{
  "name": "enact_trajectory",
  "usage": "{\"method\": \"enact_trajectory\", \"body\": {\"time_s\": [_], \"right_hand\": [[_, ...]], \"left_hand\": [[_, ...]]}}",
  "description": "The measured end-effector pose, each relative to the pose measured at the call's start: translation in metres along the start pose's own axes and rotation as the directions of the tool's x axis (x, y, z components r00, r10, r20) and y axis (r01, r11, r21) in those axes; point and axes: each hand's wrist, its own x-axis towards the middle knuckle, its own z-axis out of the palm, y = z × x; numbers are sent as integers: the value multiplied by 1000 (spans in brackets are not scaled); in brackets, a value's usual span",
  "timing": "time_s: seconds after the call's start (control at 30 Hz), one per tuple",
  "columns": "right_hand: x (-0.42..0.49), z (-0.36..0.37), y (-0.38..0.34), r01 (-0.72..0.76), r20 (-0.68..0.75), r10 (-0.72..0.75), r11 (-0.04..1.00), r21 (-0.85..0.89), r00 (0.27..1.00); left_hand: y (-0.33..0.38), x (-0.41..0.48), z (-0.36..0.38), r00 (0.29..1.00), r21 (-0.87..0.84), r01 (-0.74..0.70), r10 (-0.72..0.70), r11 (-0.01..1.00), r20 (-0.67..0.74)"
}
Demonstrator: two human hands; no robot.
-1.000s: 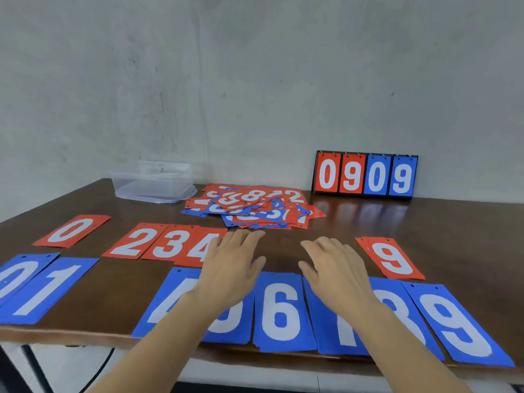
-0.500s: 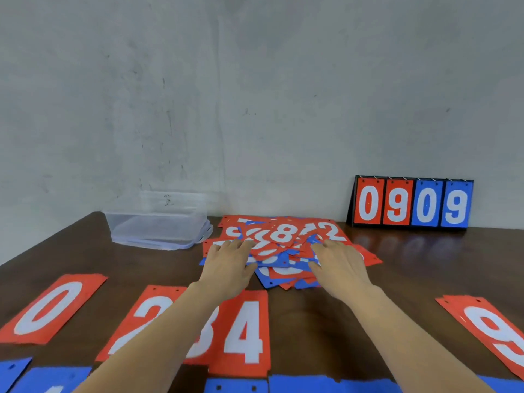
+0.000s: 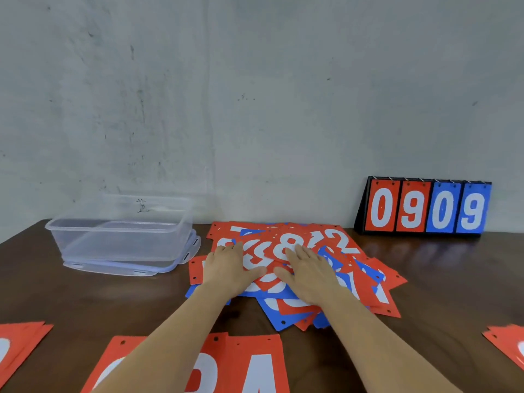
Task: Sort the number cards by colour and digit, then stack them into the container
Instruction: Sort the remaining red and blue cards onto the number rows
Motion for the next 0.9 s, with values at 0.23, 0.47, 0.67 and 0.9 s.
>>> {"method": "enact_trajectory", "body": {"time_s": [0.23,0.47,0.67,0.9], "right_hand": [[-40,-6,26,6,-119,6,995,102,993],[-39,-5,27,-367,-180,420,892,265,889],[-17,-9,15,-533,-2,574,761,371,819],[-20,-8,7,-420,-228,591,748,514,774]], "left_hand": [[-10,-4,-5,994,-42,54,-58,998,-93],[-19,-17,-8,984,-543,76,-150,836,-94],[-24,-15,-10,975,-671,122,-215,731,-56],[-28,-15,-15,961,-734,160,-274,660,-37]]}}
